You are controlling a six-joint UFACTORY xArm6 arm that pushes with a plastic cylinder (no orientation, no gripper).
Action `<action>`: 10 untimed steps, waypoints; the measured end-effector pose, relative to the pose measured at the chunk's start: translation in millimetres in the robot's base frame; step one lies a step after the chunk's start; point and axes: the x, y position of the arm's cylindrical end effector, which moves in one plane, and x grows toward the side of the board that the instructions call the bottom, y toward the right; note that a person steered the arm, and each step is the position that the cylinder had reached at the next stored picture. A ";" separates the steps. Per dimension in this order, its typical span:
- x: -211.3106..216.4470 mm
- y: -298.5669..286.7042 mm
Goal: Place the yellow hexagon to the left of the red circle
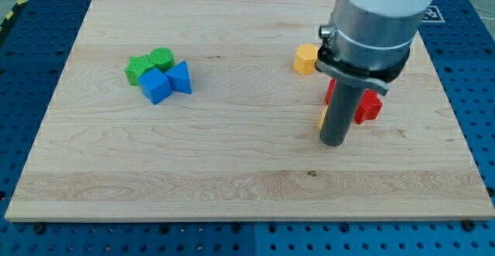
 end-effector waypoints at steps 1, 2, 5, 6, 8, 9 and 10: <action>0.0 13.9; 0.5 13.9; 26.2 50.4; 26.2 50.4; 38.1 110.3; -15.0 116.9; -76.7 119.6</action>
